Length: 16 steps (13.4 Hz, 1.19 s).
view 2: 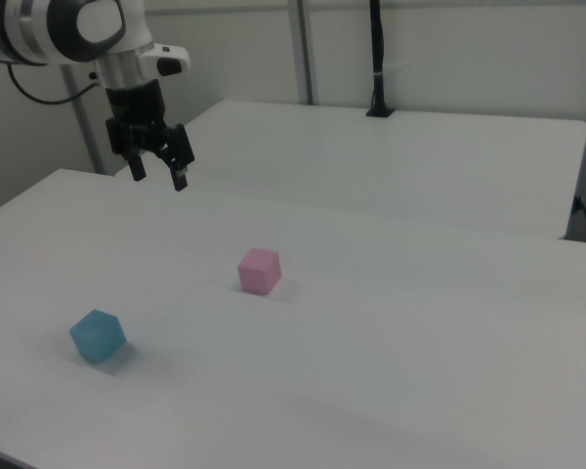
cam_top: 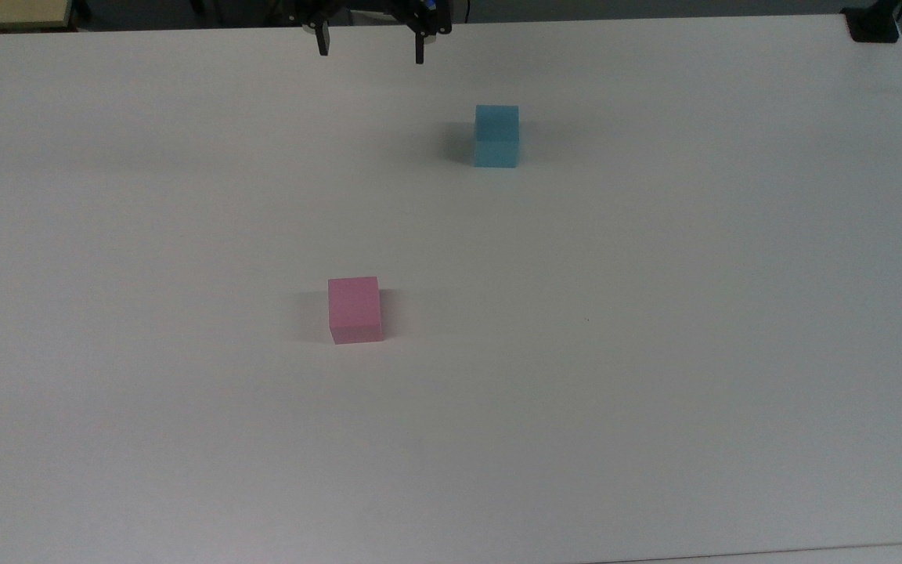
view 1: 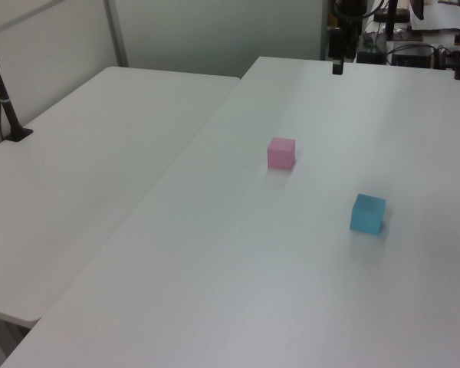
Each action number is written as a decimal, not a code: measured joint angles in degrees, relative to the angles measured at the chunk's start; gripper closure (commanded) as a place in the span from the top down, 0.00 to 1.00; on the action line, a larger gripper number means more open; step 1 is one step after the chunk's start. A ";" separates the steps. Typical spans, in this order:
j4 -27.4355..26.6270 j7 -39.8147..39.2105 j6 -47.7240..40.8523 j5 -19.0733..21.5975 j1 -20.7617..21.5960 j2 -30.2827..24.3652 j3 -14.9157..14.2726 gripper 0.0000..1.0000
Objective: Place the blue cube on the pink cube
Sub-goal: 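Move the gripper over the light-blue cube and lower it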
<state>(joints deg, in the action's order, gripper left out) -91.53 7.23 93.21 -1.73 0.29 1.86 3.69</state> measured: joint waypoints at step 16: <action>-7.20 0.06 -0.78 0.01 4.37 -8.03 0.97 1.00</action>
<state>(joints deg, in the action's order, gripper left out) -98.74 7.28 92.43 -1.72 4.67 -6.17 4.66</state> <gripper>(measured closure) 0.000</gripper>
